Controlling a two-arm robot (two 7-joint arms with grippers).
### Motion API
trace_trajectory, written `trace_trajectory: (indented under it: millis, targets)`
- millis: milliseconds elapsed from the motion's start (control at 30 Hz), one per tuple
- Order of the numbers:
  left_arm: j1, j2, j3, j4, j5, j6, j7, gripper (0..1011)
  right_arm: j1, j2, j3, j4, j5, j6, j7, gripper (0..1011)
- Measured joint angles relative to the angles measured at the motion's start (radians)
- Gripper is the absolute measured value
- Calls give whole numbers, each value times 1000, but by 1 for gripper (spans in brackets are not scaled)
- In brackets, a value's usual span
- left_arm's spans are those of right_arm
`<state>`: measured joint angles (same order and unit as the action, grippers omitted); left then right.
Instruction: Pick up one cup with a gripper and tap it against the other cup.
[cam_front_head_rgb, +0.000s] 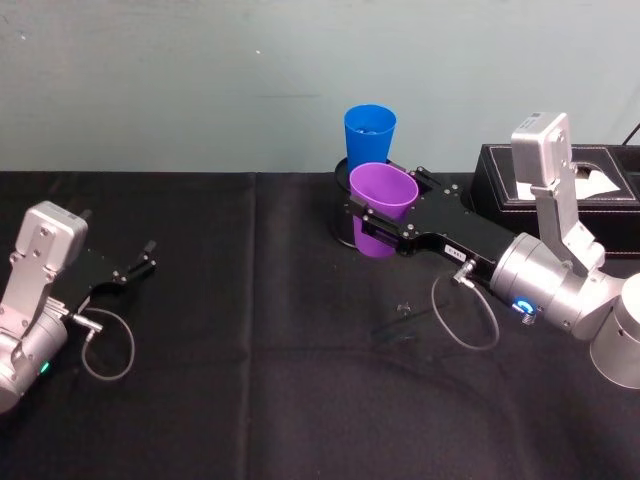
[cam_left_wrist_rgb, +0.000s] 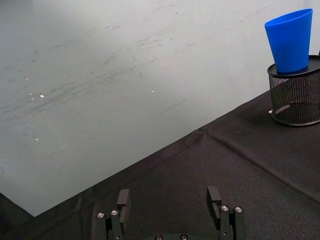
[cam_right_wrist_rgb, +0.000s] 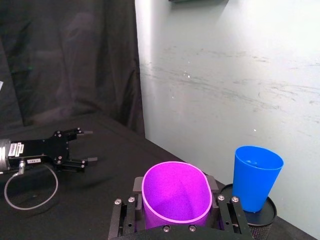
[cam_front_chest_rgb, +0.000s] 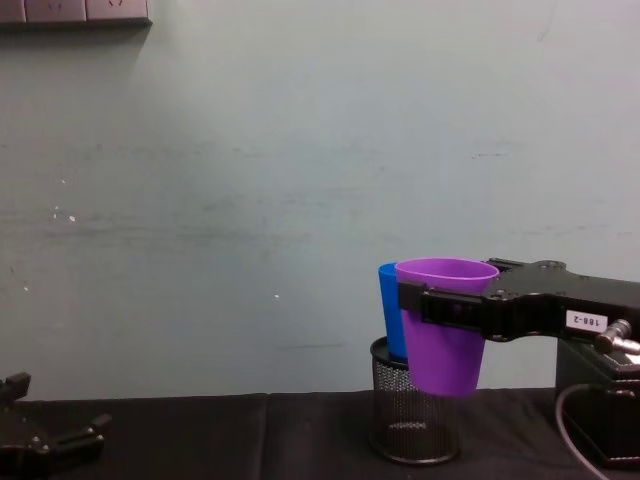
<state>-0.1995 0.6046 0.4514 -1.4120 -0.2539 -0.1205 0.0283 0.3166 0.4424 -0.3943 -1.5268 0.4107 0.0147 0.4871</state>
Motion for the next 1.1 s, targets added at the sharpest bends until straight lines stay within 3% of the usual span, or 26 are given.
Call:
trace_trajectory:
  millis: [1100]
  targets:
    - [0,0,0,0,0,0,0,1000,1,0,-1,1,0,0,0,726]
